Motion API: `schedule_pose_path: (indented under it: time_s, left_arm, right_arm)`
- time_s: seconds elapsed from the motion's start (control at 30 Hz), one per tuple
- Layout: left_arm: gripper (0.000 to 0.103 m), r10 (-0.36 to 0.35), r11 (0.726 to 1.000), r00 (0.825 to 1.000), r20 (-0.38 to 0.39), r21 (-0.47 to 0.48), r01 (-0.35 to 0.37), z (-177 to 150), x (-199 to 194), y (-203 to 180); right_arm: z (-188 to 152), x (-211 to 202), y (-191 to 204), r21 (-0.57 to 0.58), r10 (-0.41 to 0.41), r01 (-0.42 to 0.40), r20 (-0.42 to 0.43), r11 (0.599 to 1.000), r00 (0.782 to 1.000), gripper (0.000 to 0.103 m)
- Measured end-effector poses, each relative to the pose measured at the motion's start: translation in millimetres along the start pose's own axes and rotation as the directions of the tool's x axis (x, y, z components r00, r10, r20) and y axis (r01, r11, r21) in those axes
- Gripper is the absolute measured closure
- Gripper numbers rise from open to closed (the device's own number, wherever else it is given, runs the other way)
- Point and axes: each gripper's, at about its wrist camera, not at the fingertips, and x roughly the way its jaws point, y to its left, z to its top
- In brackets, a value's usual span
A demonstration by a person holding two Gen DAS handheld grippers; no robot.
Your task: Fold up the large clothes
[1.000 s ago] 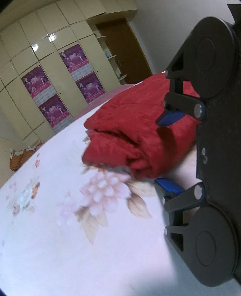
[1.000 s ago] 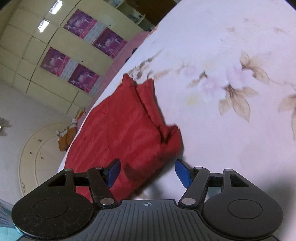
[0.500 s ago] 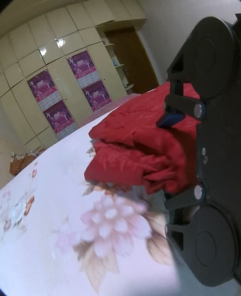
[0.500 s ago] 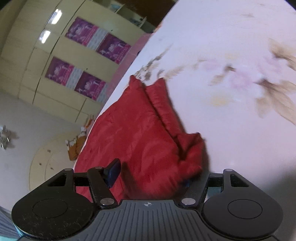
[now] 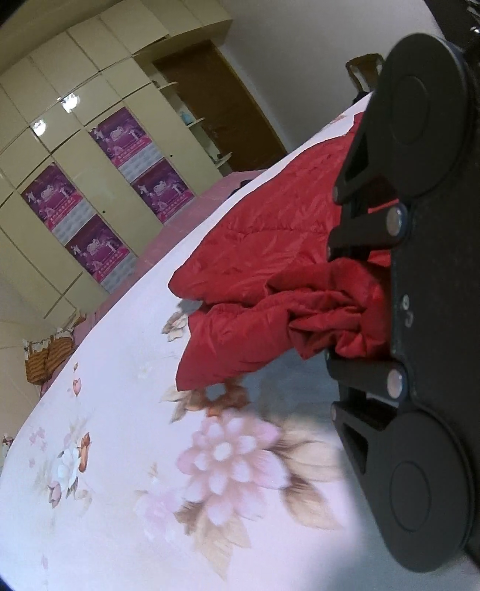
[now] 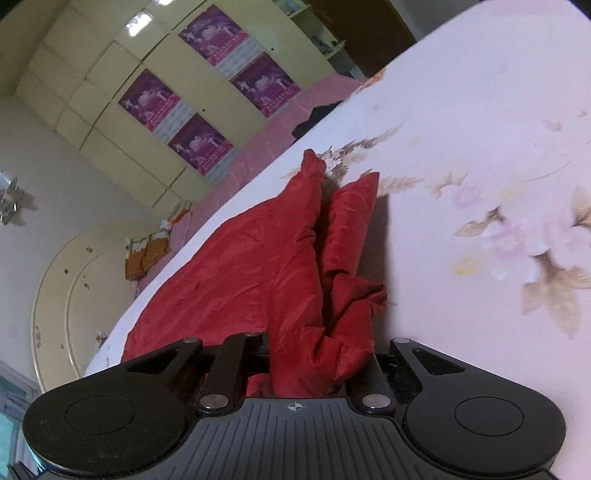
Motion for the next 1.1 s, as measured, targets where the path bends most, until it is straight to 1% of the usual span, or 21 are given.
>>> schedule_pose_path:
  time_s: [0.1, 0.2, 0.33, 0.57, 0.67, 0.8, 0.87, 0.93, 0.97, 1.0, 1.03, 1.07, 1.1]
  left_arm:
    - [0.085, 0.003, 1.0, 1.0, -0.006, -0.002, -0.003, -21, -20, -3]
    - [0.085, 0.011, 1.0, 1.0, -0.008, -0.008, -0.011, -50, -45, -4]
    - [0.085, 0.018, 0.999, 1.0, -0.008, -0.042, -0.018, -85, -75, 2]
    - [0.084, 0.034, 0.999, 0.999, 0.012, -0.034, -0.034, -128, -122, 7]
    - [0.084, 0.043, 0.998, 0.999, 0.025, -0.04, -0.042, -141, -132, 9]
    - [0.084, 0.067, 0.997, 0.997, 0.044, -0.027, -0.066, -147, -132, 6]
    - [0.081, 0.081, 0.996, 0.996, 0.042, -0.025, -0.08, -150, -129, 7]
    - [0.071, 0.088, 0.995, 0.996, 0.035, -0.04, -0.086, -152, -127, 11]
    - [0.07, 0.077, 0.995, 0.996, 0.037, -0.063, -0.075, -152, -128, 14]
    - [0.067, 0.064, 0.995, 0.997, 0.039, -0.079, -0.061, -152, -130, 17]
    - [0.062, 0.048, 0.995, 0.998, 0.039, -0.089, -0.045, -152, -131, 20]
    - [0.06, 0.035, 0.995, 0.999, 0.039, -0.096, -0.031, -152, -132, 21]
    - [0.057, 0.02, 0.995, 0.999, 0.04, -0.103, -0.016, -152, -132, 23]
  right_arm:
    - [-6, -23, -14, 0.001, 0.005, -0.005, -0.018, 1.0, 1.0, 0.088]
    - [-15, -50, -29, -0.01, 0.008, -0.008, -0.033, 1.0, 0.999, 0.088]
    - [-29, -87, -49, -0.022, 0.013, -0.015, -0.06, 1.0, 0.998, 0.088]
    - [-51, -133, -70, -0.039, 0.034, -0.038, -0.089, 0.999, 0.995, 0.088]
    - [-54, -140, -76, -0.046, 0.044, -0.048, -0.098, 0.998, 0.994, 0.088]
    - [-52, -124, -84, -0.055, 0.039, -0.046, -0.134, 0.997, 0.99, 0.088]
    - [-54, -117, -91, -0.056, 0.033, -0.042, -0.154, 0.998, 0.988, 0.088]
    - [-55, -115, -95, -0.057, 0.029, -0.039, -0.159, 0.998, 0.987, 0.088]
    - [-54, -117, -96, -0.05, 0.033, -0.041, -0.156, 0.998, 0.987, 0.083]
    - [-53, -121, -98, -0.051, 0.014, -0.022, -0.145, 0.998, 0.989, 0.057]
    - [-51, -130, -99, -0.059, -0.037, 0.031, -0.105, 0.998, 0.994, 0.04]
    - [-49, -143, -100, -0.064, -0.072, 0.069, -0.037, 0.996, 0.997, 0.022]
    - [-47, -154, -102, -0.068, -0.085, 0.085, 0.011, 0.994, 0.996, 0.022]
